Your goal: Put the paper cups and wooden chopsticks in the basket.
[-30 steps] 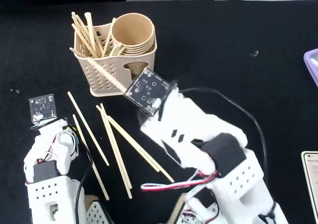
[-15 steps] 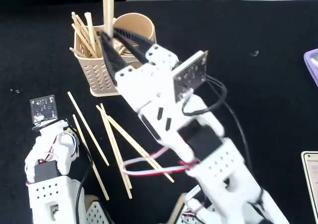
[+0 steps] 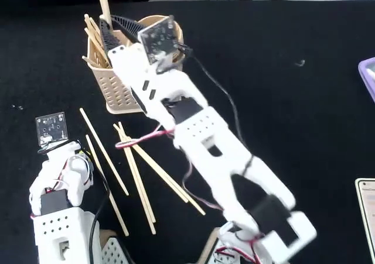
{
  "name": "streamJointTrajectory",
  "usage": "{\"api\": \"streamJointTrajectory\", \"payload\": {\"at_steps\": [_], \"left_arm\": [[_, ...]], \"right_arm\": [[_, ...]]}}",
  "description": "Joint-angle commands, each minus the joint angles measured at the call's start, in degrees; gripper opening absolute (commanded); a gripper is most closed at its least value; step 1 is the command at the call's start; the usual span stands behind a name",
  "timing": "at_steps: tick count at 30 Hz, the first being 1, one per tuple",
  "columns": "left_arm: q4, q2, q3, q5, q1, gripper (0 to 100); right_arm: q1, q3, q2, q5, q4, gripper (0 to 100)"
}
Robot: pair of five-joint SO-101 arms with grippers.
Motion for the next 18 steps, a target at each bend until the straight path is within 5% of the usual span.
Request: {"api": "streamJointTrajectory", "payload": {"at_steps": [1,5,10,18], "left_arm": [[-1.14,-0.62,-0.48,-0.26,0.31,12],[-1.14,-0.62,-0.48,-0.26,0.31,12],[-1.14,-0.62,-0.4,-0.26,0.31,12],[-1.14,-0.62,-0.4,-0.26,0.31,12]], "right_arm": [[1.85,-4.7,5.05,-0.35,-1.41,1.1],[1.32,-5.41,6.2,-0.35,5.54,2.5],[0.35,-13.05,6.02,-0.35,19.78,18.1],[0.18,-26.95,-4.09,-0.35,43.34,12.9]]}}
